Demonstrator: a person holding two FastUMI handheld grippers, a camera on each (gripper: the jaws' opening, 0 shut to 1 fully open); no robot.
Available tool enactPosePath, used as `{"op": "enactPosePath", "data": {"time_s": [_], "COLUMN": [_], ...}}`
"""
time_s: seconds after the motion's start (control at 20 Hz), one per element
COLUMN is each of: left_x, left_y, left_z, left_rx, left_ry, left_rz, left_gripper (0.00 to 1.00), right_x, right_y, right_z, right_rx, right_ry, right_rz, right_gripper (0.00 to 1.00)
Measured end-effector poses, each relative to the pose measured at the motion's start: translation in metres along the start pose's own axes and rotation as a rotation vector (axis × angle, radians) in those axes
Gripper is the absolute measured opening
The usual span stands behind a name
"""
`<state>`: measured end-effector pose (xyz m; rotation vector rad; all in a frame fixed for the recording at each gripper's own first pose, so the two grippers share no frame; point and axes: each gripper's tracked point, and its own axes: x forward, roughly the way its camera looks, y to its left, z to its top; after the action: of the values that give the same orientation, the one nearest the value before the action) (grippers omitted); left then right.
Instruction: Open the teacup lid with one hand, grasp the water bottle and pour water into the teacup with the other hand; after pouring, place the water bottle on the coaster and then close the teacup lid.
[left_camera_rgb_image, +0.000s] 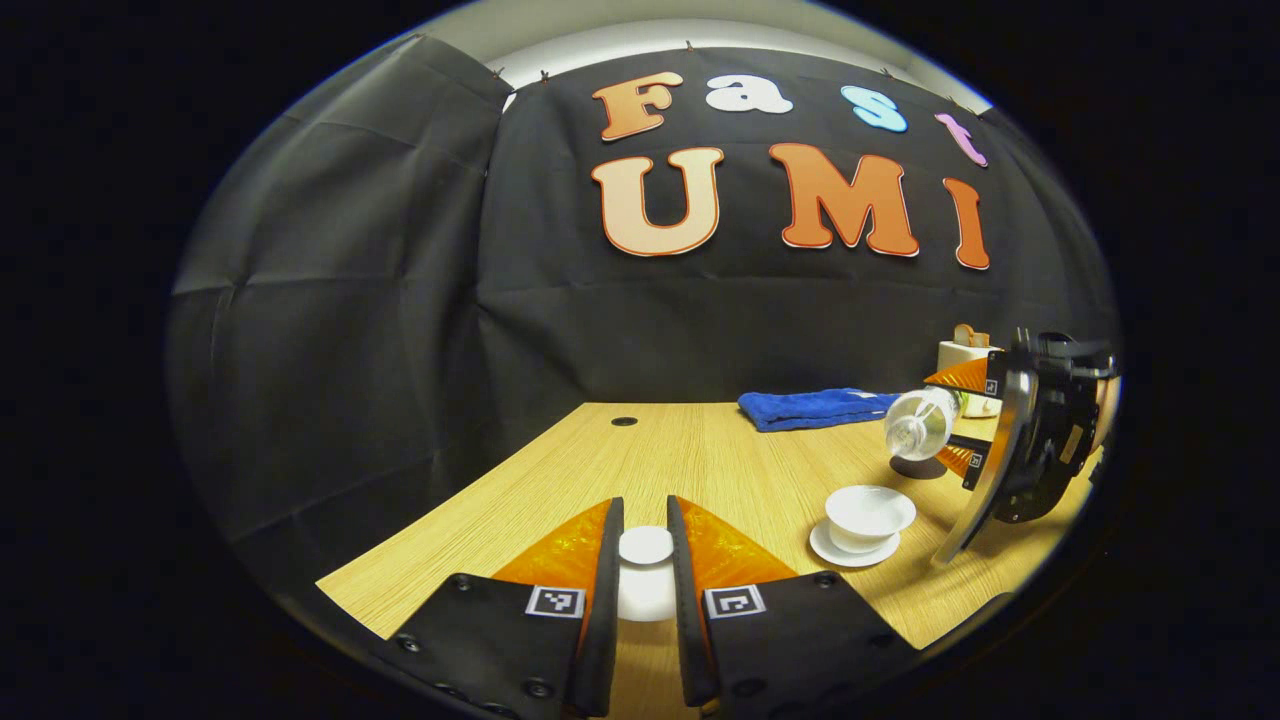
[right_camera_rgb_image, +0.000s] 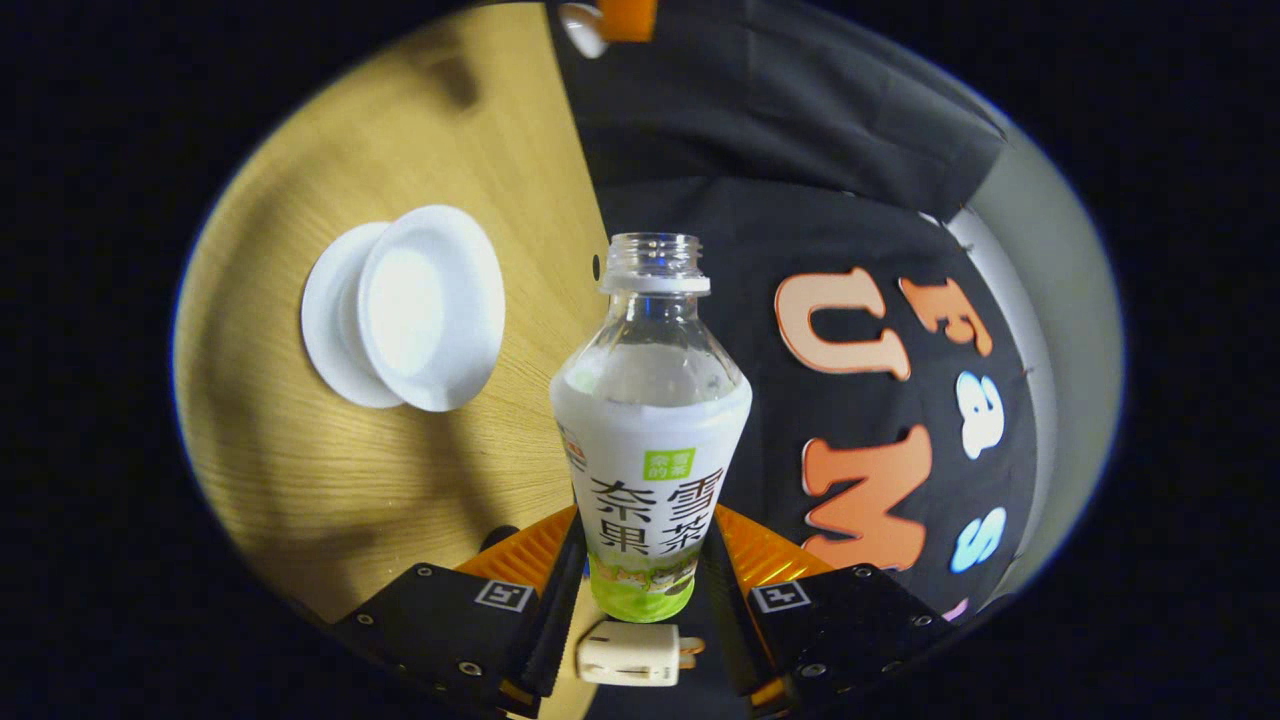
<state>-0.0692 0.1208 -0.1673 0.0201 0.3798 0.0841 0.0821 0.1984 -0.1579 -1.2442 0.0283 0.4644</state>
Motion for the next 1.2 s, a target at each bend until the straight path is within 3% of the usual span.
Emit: {"op": "enactPosePath", "data": {"time_s": [0.25, 0.4, 0.8, 0.95, 1.2], "left_x": [0.004, 0.006, 0.017, 0.022, 0.029], "left_y": [-0.016, -0.027, -0.041, -0.043, -0.047], "left_z": [0.011, 0.014, 0.010, 0.006, -0.001], "left_rx": [-0.007, -0.015, -0.025, -0.033, -0.050], "left_ry": [-0.023, -0.031, -0.022, -0.011, 0.006], "left_rz": [-0.022, -0.037, -0.057, -0.058, -0.061], "left_gripper": [0.30, 0.30, 0.30, 0.33, 0.30], "right_x": [0.004, 0.007, 0.031, 0.041, 0.054], "right_y": [-0.022, -0.034, -0.023, -0.016, 0.010], "right_z": [-0.020, -0.033, -0.072, -0.084, -0.093], "right_rx": [0.386, 0.544, 1.096, 1.205, 1.288], "right_ry": [0.035, 0.039, 0.080, 0.080, 0.131], "right_rz": [0.061, 0.063, 0.152, 0.179, 0.242], "right_gripper": [0.65, 0.65, 0.65, 0.65, 0.65]}}
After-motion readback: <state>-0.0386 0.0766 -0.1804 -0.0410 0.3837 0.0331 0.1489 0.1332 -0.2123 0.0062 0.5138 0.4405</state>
